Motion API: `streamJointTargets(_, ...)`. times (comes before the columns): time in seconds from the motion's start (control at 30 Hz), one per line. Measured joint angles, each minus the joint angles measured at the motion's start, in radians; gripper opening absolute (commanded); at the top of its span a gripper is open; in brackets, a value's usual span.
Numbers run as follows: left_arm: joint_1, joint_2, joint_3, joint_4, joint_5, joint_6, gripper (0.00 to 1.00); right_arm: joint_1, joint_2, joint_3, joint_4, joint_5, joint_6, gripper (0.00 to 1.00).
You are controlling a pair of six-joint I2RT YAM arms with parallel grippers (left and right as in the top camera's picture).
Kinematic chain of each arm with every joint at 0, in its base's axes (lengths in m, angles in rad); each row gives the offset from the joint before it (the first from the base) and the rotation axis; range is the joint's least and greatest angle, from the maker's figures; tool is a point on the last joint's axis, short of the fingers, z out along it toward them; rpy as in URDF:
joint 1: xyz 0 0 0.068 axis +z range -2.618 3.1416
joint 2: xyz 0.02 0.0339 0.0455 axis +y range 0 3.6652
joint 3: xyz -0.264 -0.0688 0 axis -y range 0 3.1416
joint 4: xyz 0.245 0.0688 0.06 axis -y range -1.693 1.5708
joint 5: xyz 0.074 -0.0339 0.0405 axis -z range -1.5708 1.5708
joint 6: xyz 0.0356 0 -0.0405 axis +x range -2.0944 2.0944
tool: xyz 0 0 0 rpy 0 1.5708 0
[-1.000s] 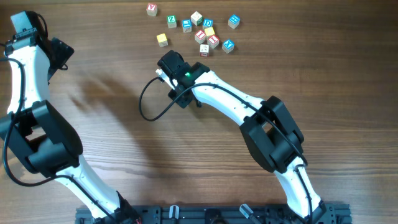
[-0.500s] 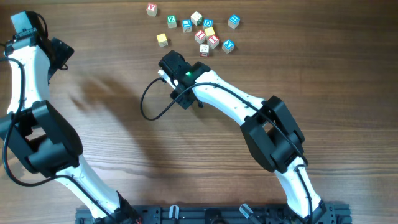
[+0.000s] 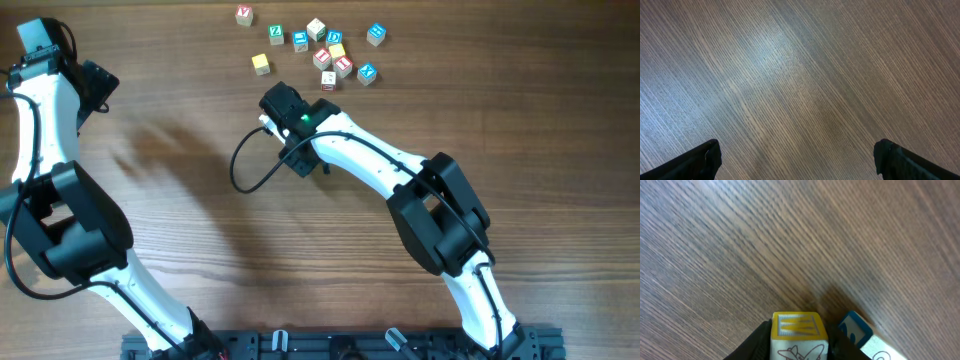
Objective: Form a circle
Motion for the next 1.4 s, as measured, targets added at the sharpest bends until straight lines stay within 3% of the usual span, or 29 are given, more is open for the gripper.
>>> streamJointTargets(0.6,0.0,0.0,0.0,0.0,0.0,0.0,1.0,0.0,0.0,-0.003,0.156,0.003,0.01,0.41)
streamJointTargets(0.83,0.0,0.0,0.0,0.0,0.0,0.0,1.0,-0.021,0.0,-0.001,0.232,0.003,0.114,0.4)
streamJointTargets(1.2,0.0,0.0,0.0,0.0,0.0,0.0,1.0,-0.193,-0.018,0.018,0.13,-0.018,0.397,0.13)
streamJointTargets(1.4,0.0,0.0,0.0,0.0,0.0,0.0,1.0,-0.26,-0.023,0.019,-0.022,-0.09,0.474,0.09)
